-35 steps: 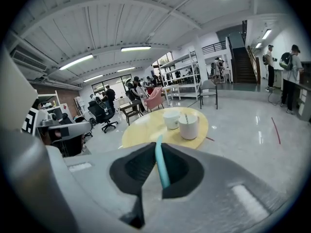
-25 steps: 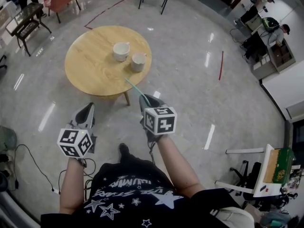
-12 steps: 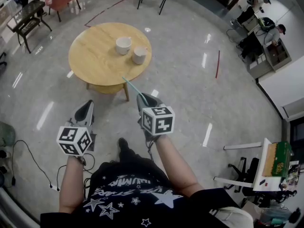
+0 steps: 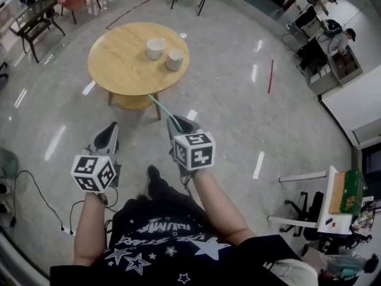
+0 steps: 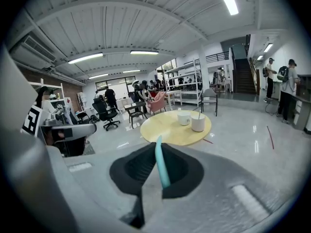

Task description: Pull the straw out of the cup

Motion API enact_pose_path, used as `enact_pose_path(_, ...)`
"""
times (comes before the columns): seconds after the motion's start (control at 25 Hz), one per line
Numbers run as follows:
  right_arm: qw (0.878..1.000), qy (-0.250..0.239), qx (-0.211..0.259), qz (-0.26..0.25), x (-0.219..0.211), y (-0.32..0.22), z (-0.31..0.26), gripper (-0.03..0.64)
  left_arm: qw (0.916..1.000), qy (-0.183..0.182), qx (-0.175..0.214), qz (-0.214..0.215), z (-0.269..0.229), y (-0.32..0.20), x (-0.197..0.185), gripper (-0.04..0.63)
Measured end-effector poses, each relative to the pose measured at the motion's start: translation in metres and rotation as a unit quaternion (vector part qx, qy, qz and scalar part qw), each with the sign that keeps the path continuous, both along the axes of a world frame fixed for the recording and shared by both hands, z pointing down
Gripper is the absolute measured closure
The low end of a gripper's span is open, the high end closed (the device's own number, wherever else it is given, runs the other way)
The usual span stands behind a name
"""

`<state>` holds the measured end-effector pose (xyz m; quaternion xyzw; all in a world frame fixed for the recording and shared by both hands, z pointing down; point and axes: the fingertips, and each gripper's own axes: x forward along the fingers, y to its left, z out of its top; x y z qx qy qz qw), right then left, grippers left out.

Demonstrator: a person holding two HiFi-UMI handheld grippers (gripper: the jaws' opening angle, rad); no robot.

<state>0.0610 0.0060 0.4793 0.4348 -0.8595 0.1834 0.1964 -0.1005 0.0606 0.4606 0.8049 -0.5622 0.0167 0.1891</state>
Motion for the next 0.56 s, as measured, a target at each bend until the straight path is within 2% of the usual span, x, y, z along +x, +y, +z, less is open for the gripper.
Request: enact_pose_path(0.56,1.000,0.011,0.000,0.015,-0.004,0.025,0.006,0.588,1.0000,0.005,-0.003,0.006,0.007,0.024,-0.008,0.589)
